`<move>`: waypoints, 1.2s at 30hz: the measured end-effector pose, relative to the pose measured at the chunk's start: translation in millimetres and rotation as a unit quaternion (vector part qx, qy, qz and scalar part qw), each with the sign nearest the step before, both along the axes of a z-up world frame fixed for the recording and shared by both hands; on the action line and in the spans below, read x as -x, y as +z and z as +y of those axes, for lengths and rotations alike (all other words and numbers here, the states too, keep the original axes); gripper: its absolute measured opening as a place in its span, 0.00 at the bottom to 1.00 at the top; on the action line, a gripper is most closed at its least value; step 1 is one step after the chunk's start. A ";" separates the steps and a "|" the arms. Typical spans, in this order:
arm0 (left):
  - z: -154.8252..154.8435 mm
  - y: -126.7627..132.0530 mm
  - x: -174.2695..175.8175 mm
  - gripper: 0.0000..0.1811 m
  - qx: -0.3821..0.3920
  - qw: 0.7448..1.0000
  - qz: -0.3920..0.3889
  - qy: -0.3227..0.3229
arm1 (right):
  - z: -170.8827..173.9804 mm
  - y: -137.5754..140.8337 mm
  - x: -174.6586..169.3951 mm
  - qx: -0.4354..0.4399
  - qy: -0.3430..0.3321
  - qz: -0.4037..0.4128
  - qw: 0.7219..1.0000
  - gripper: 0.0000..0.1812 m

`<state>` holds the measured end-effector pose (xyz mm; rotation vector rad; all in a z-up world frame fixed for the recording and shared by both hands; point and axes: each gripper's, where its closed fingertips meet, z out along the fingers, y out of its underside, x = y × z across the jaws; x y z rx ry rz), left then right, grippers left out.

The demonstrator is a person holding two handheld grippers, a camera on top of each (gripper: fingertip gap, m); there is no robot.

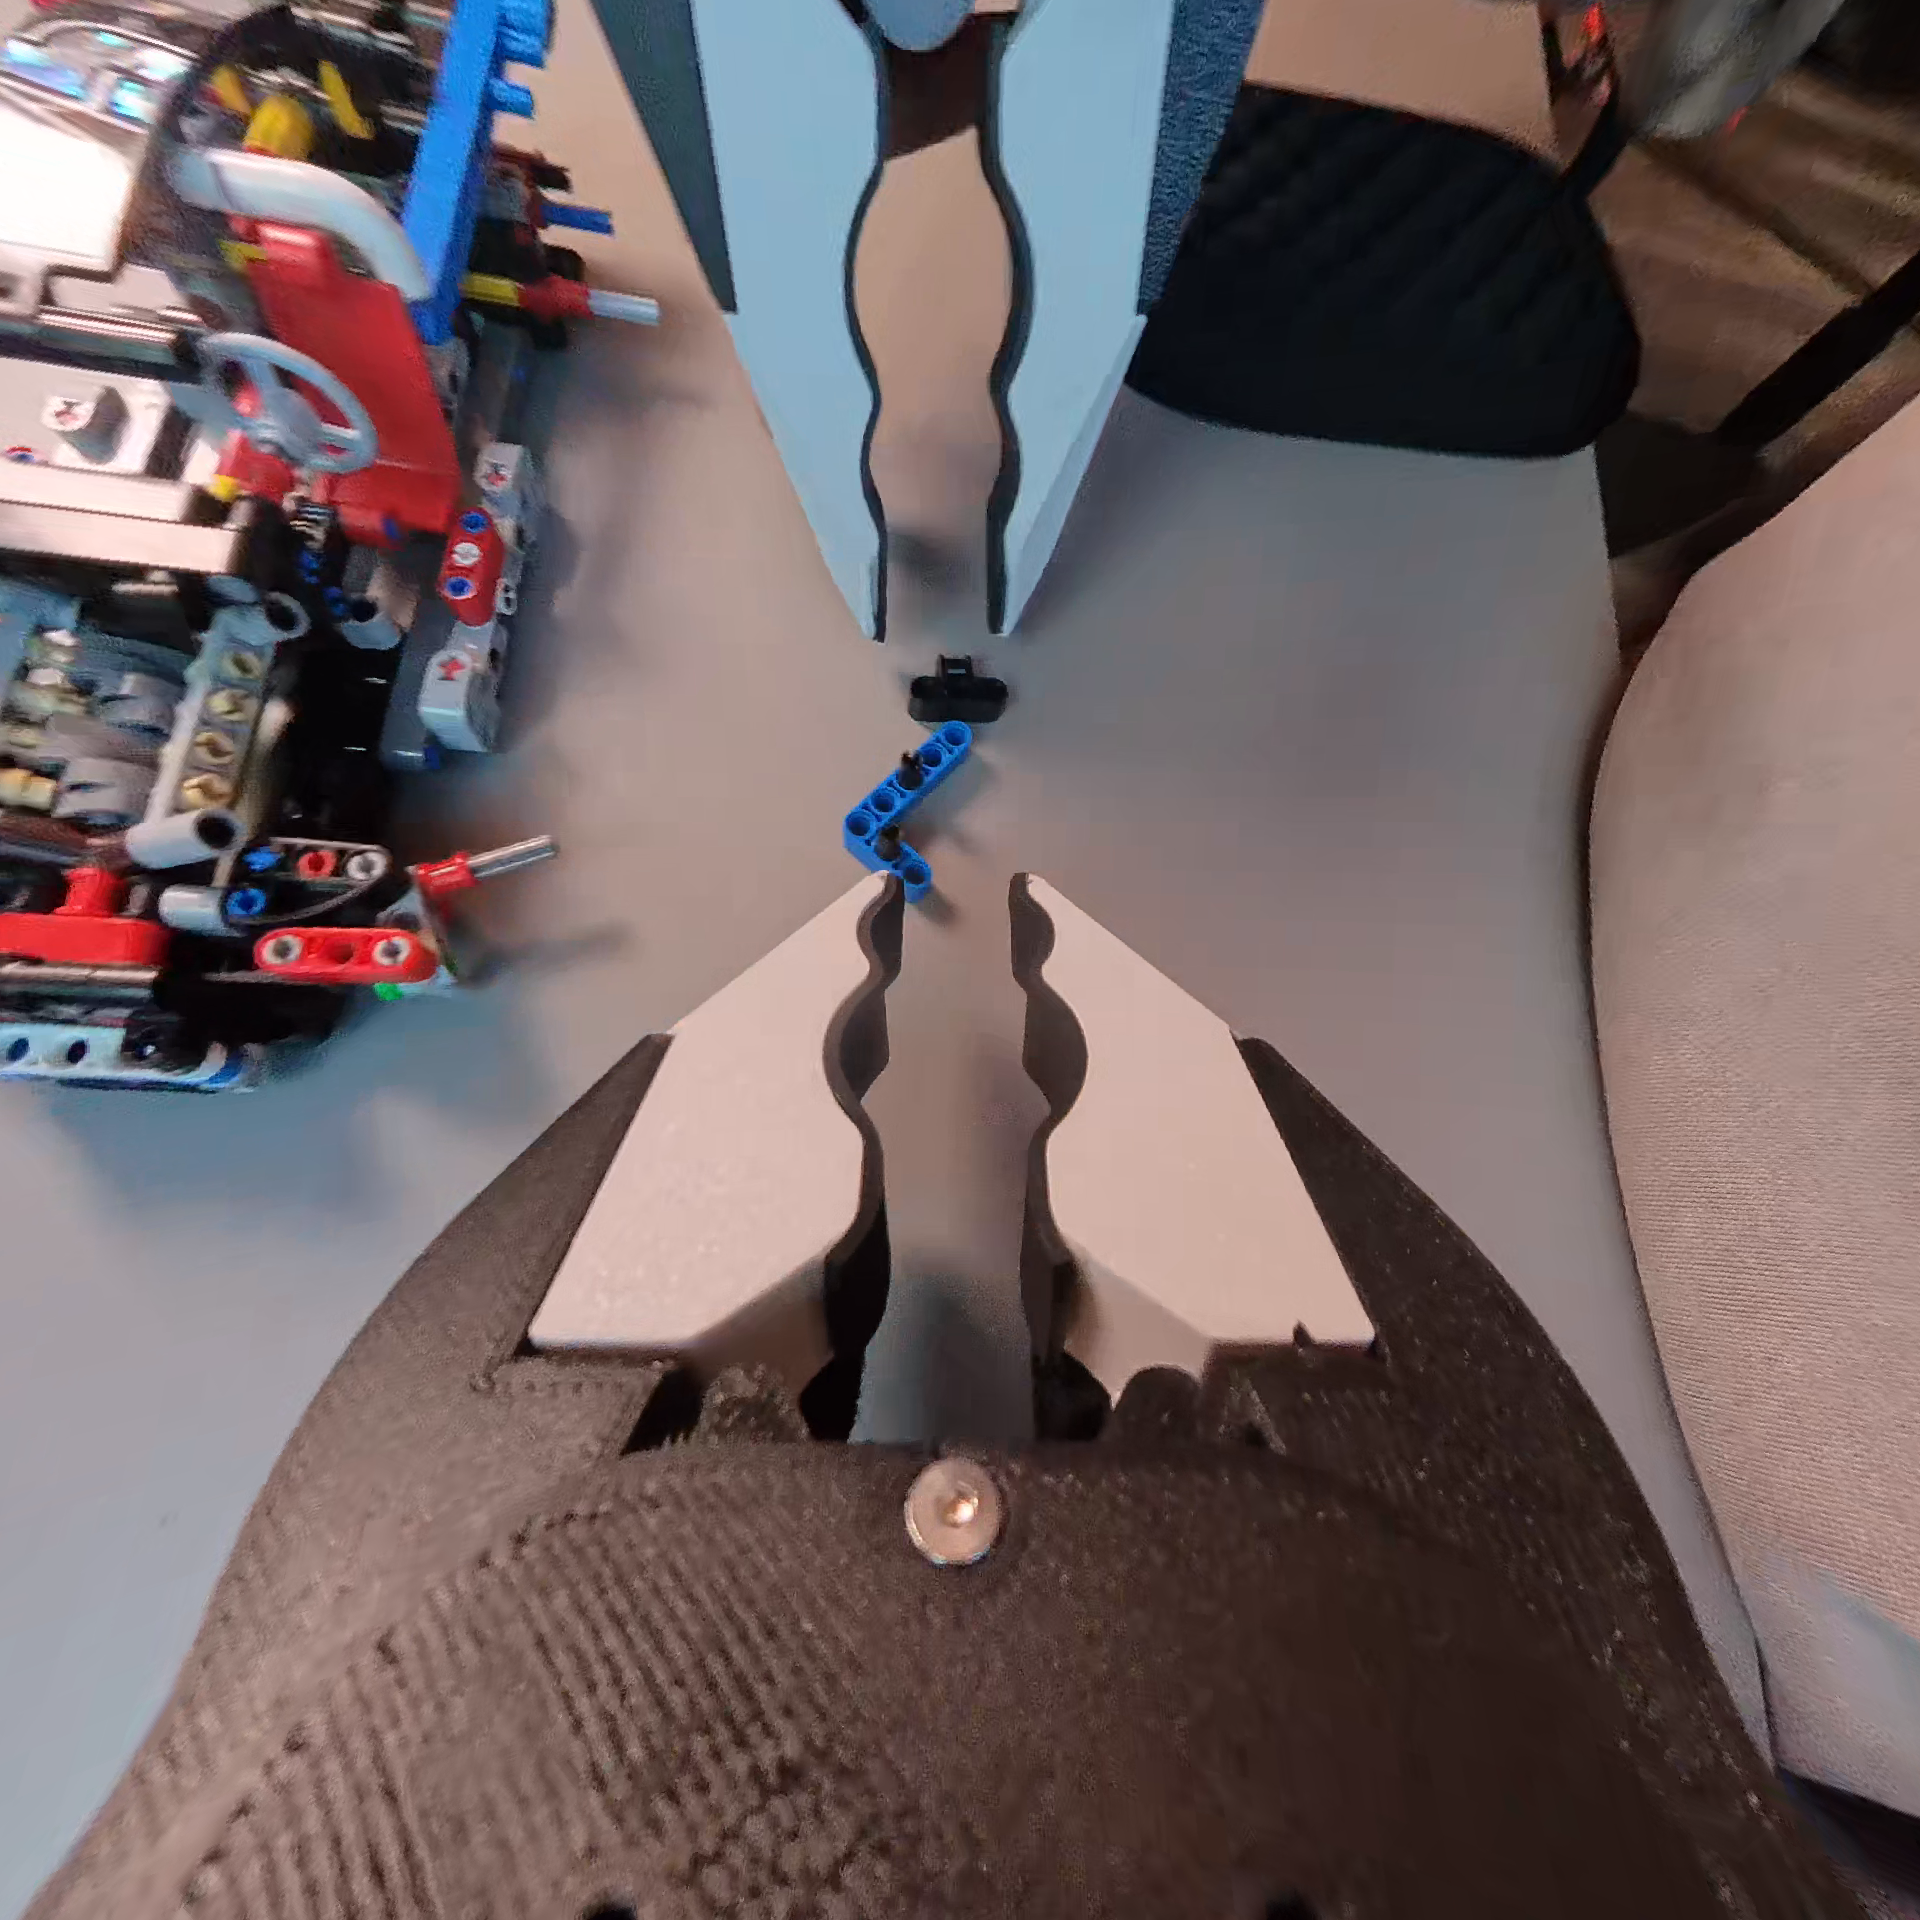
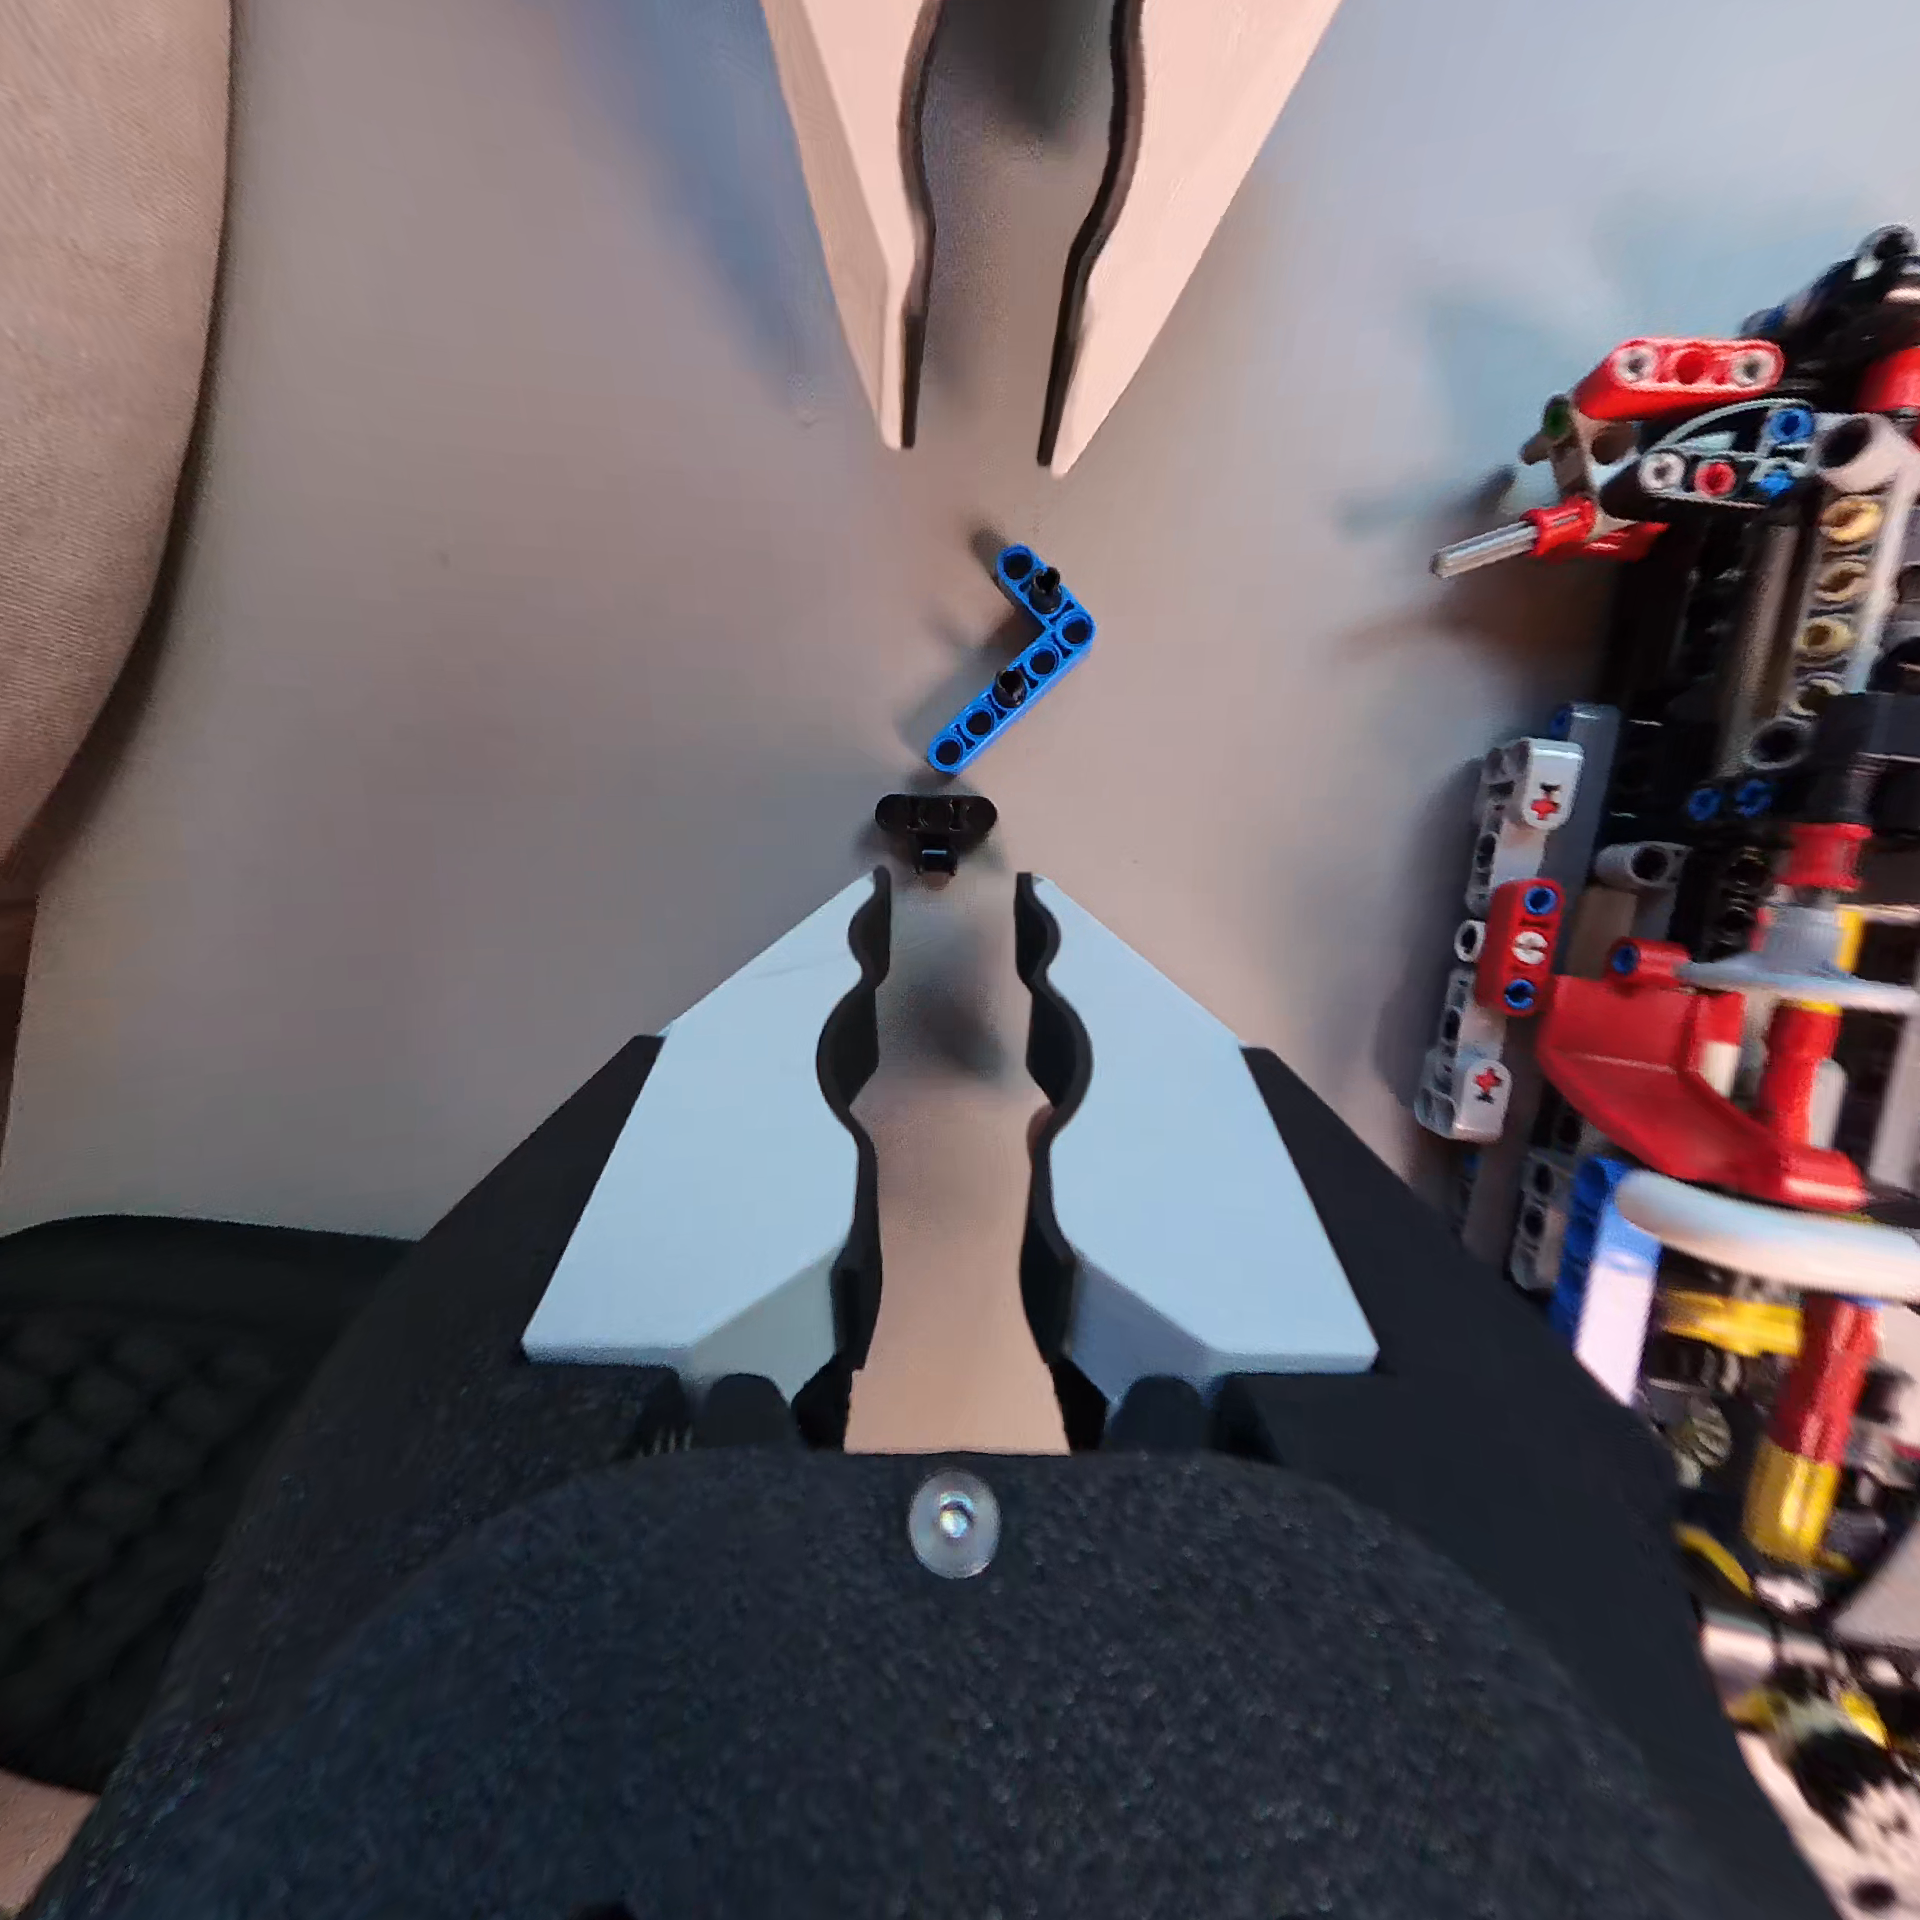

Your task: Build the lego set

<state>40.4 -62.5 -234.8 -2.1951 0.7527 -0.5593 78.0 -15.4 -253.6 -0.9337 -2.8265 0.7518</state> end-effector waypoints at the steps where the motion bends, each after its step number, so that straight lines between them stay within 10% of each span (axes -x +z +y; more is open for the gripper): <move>1: 2.5 4.2 5.6 0.10 -0.004 1.000 -0.016 0.009 | 1.6 7.0 2.1 0.004 -0.012 0.010 1.000 0.14; 10: 11.1 -2.2 14.0 0.13 -0.011 1.000 -0.023 0.006 | -19.9 -1.7 29.7 -0.027 -0.161 0.060 0.985 0.14; 19: -8.2 2.2 -12.6 0.23 -0.045 0.997 -0.008 -0.064 | -37.4 -7.0 8.7 -0.069 0.027 0.035 0.997 0.03; 29: -7.0 -15.3 -20.6 0.16 -0.047 0.993 0.074 -0.073 | -4.8 14.5 -2.3 -0.005 -0.208 0.045 0.977 0.18; 36: 8.9 -18.8 -5.7 0.10 -0.067 0.991 0.112 -0.024 | -16.0 -5.8 -1.6 -0.019 -0.111 0.008 0.994 0.16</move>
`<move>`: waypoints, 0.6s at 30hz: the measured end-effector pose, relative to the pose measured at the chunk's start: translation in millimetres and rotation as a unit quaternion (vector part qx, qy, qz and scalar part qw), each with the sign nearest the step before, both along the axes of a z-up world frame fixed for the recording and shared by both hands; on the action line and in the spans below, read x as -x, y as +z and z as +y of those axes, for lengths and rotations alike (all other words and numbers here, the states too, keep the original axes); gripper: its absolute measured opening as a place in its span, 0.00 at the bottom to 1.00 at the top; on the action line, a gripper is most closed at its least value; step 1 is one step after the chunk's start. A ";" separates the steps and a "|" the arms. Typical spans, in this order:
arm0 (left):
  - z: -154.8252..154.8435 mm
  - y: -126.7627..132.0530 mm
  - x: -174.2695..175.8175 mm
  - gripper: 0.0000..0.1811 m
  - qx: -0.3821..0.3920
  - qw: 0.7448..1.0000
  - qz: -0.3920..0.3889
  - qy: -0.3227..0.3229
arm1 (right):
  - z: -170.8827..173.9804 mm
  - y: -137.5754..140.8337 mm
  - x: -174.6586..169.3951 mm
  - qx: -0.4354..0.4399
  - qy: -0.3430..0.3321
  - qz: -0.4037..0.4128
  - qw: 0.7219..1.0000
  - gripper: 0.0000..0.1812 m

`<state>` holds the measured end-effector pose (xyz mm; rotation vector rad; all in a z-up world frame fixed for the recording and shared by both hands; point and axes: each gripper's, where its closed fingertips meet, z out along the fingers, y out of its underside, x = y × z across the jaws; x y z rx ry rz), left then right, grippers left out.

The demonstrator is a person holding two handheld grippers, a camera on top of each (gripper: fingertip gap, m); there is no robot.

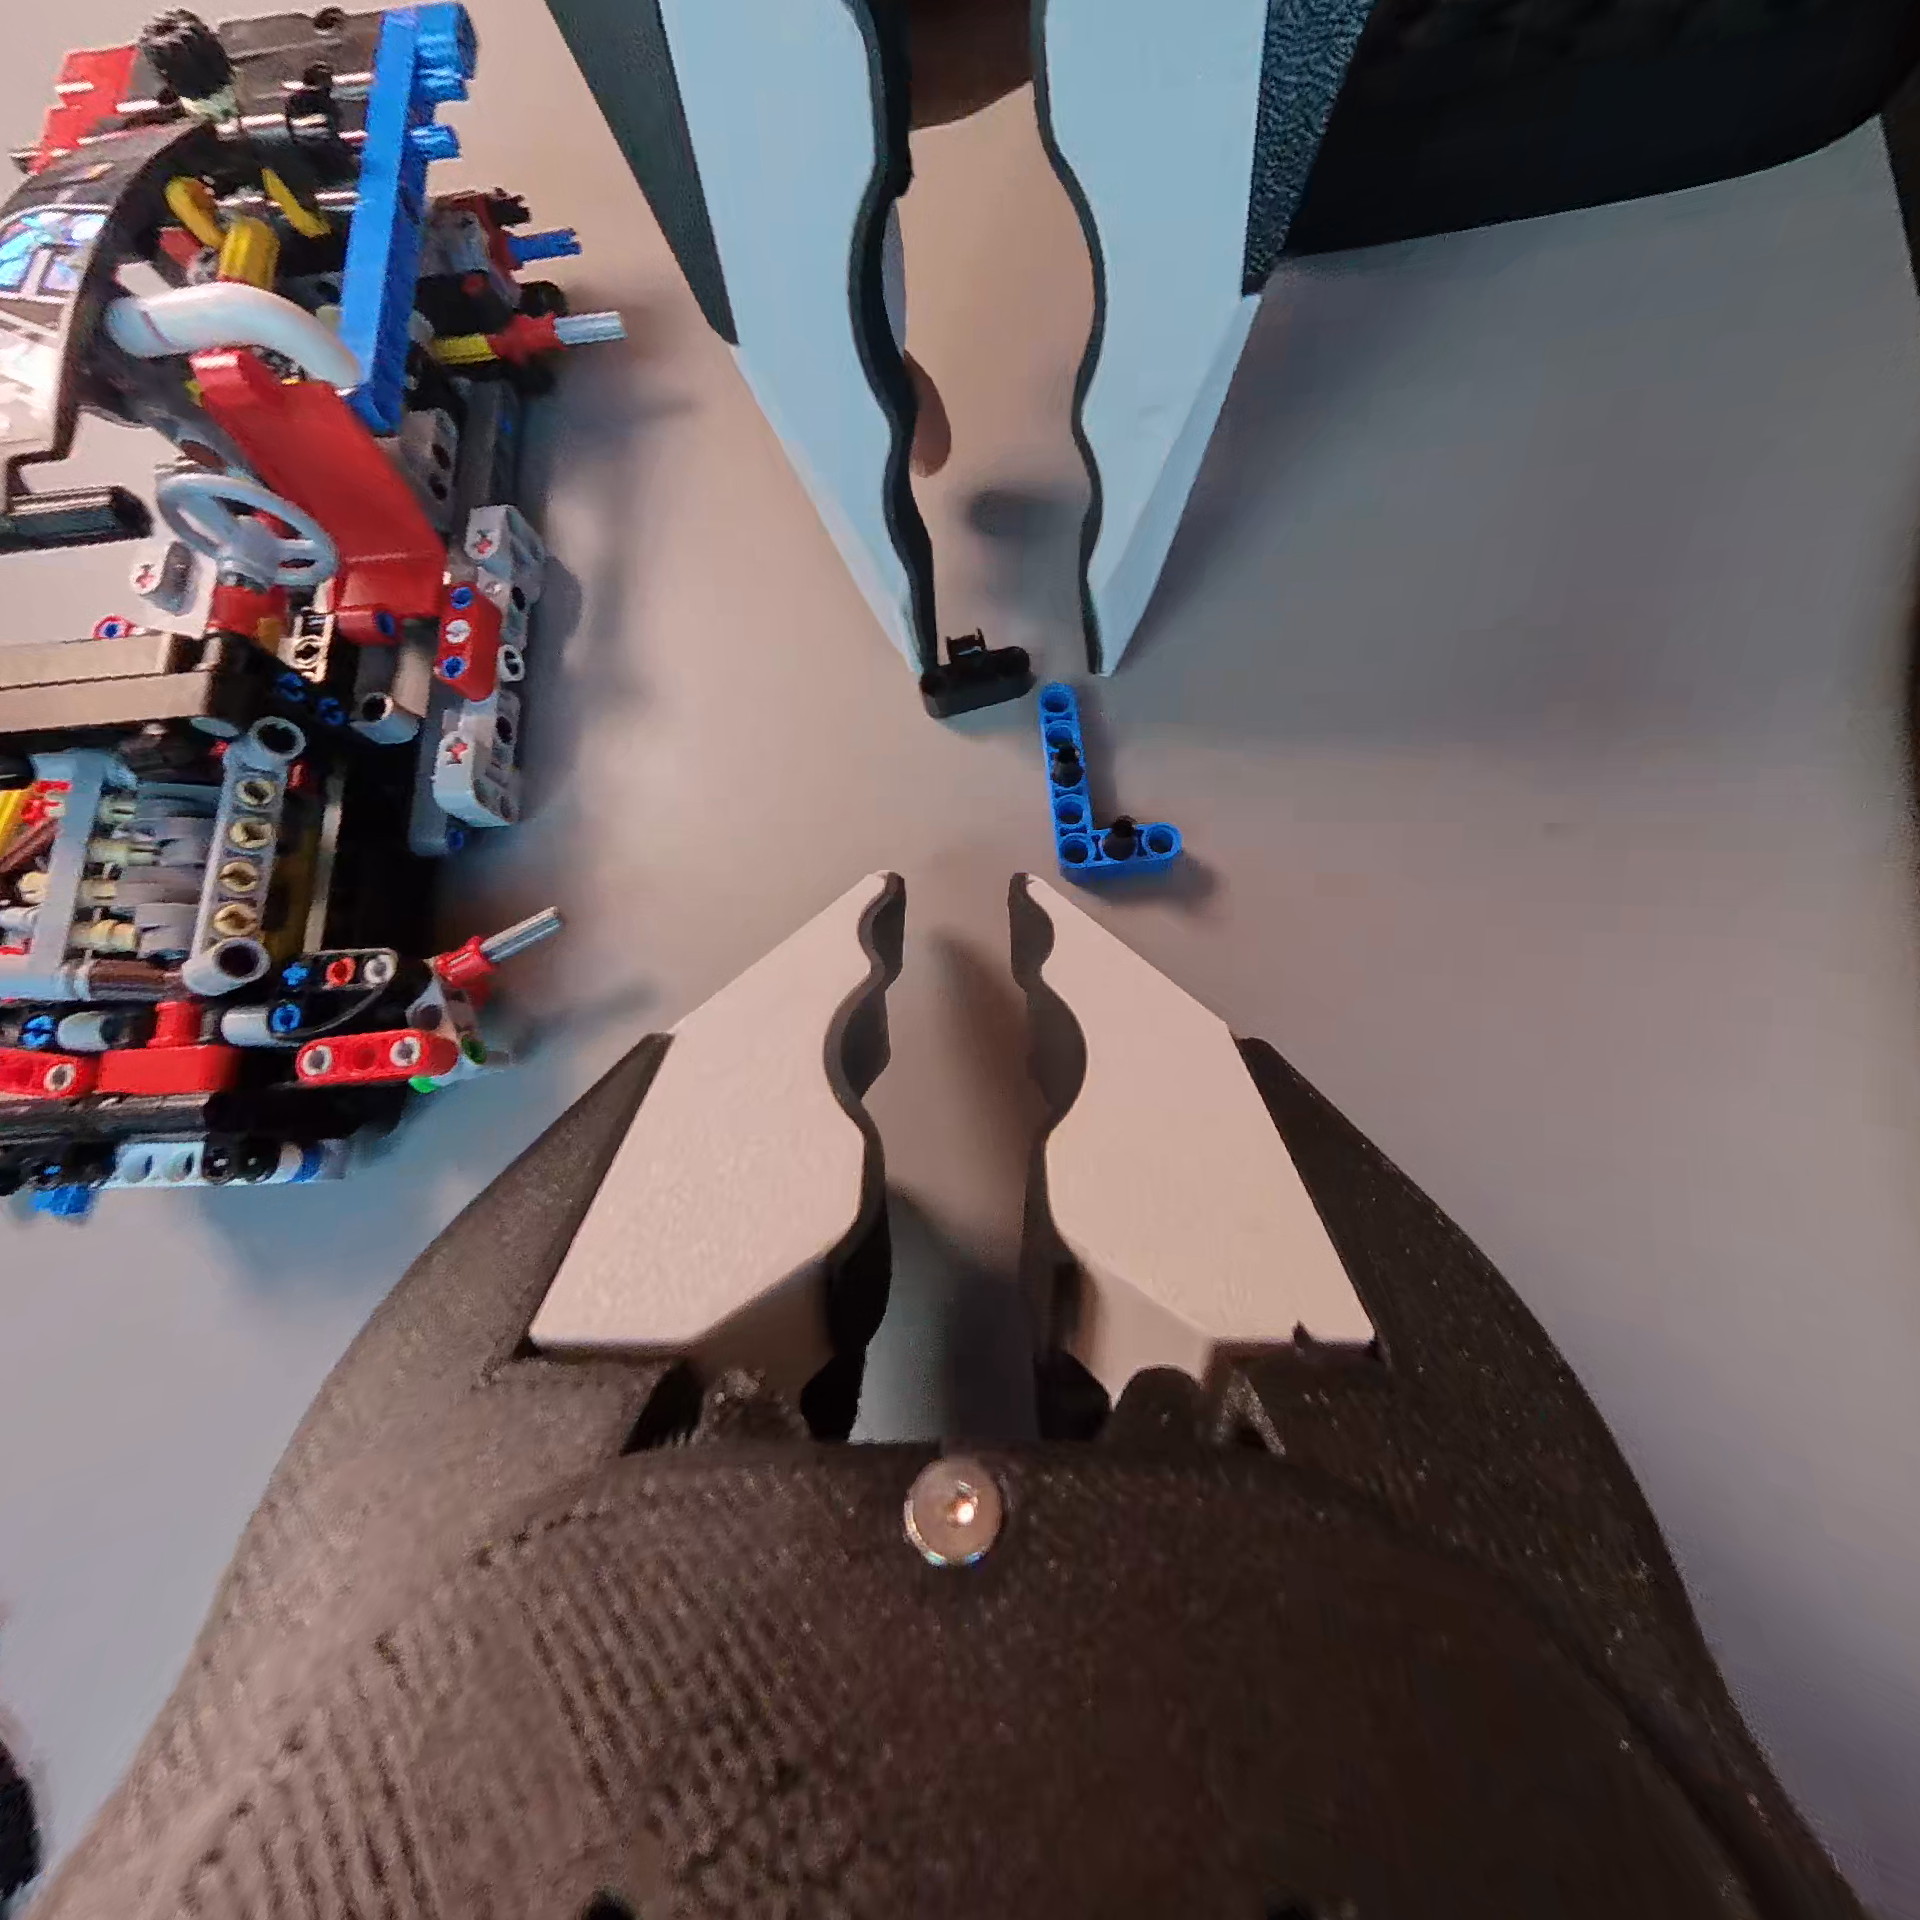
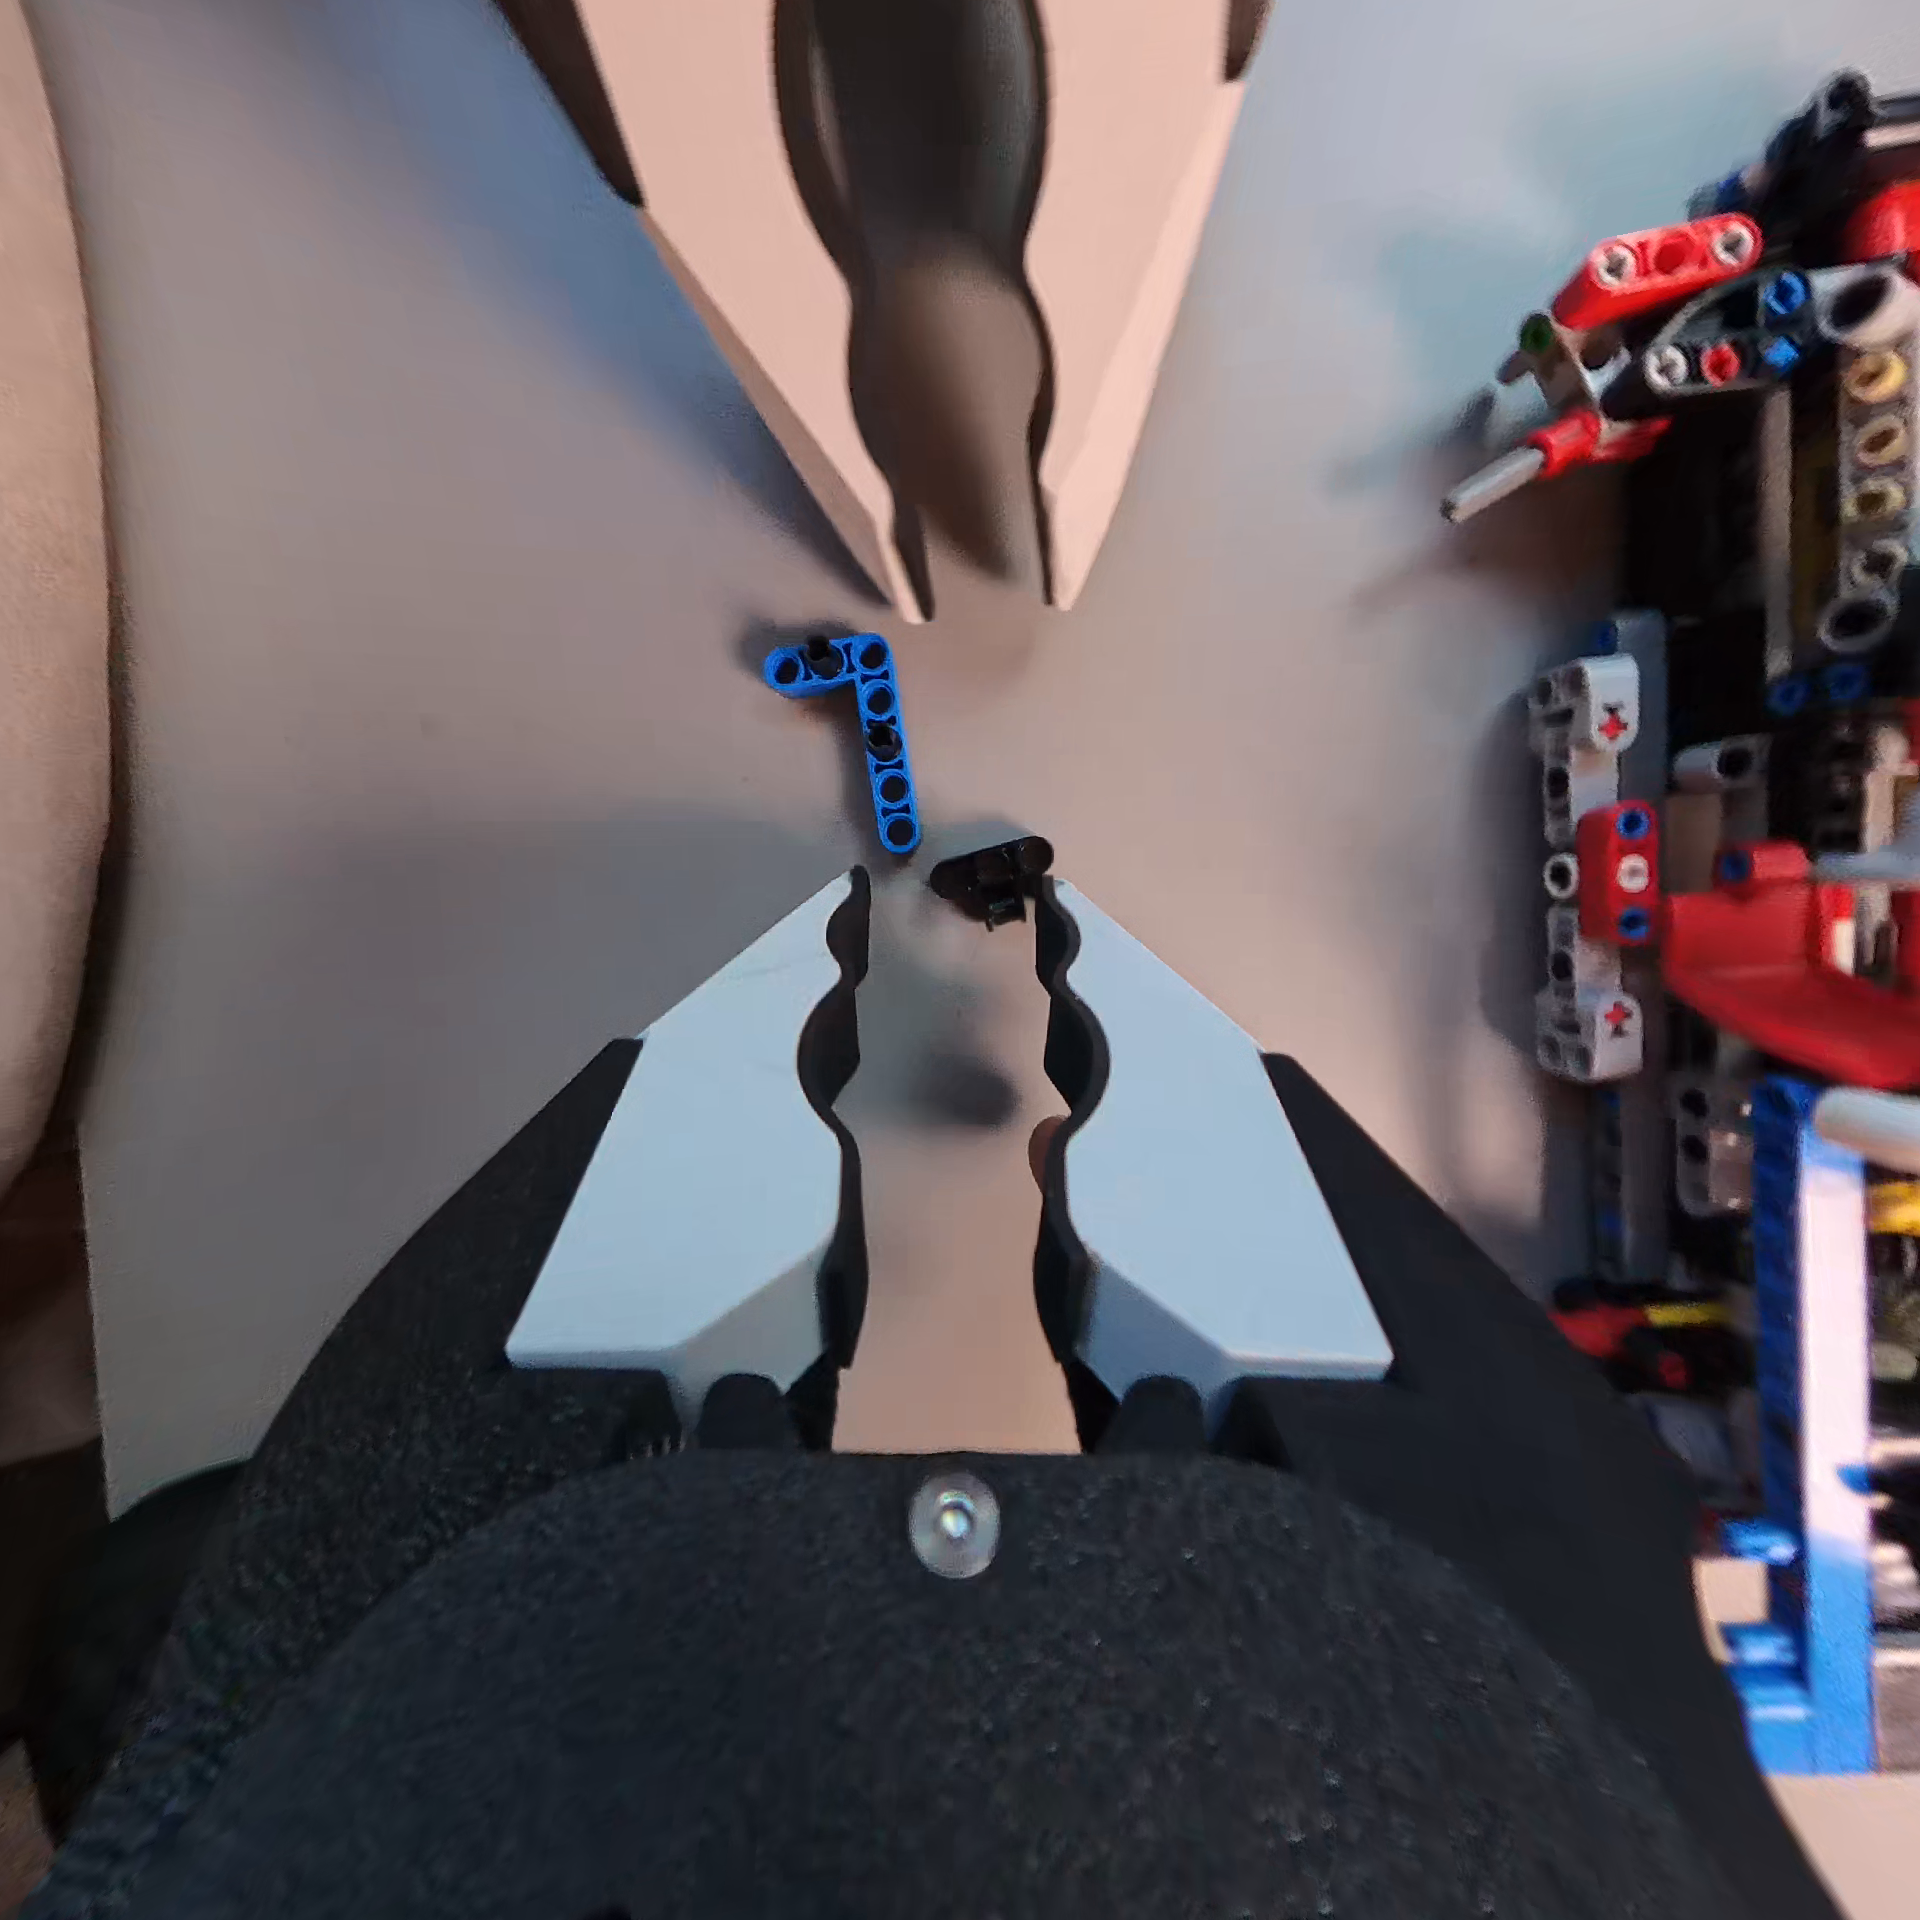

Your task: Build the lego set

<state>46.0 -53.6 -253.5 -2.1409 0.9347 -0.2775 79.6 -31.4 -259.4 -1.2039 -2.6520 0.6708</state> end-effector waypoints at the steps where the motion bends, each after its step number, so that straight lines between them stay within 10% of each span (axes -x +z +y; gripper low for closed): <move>1: 1.3 0.9 3.0 0.10 -0.005 1.000 0.001 0.006 | -1.7 -0.5 1.0 -0.004 0.024 -0.005 1.000 0.16; 11: 3.4 9.4 12.7 0.08 -0.022 0.999 -0.027 0.022 | -5.6 -1.2 -7.9 -0.048 0.190 -0.028 0.980 0.08; 18: -0.5 8.2 8.8 0.08 -0.023 1.000 -0.019 0.006 | 10.2 9.0 -8.7 -0.067 0.085 0.026 0.994 0.19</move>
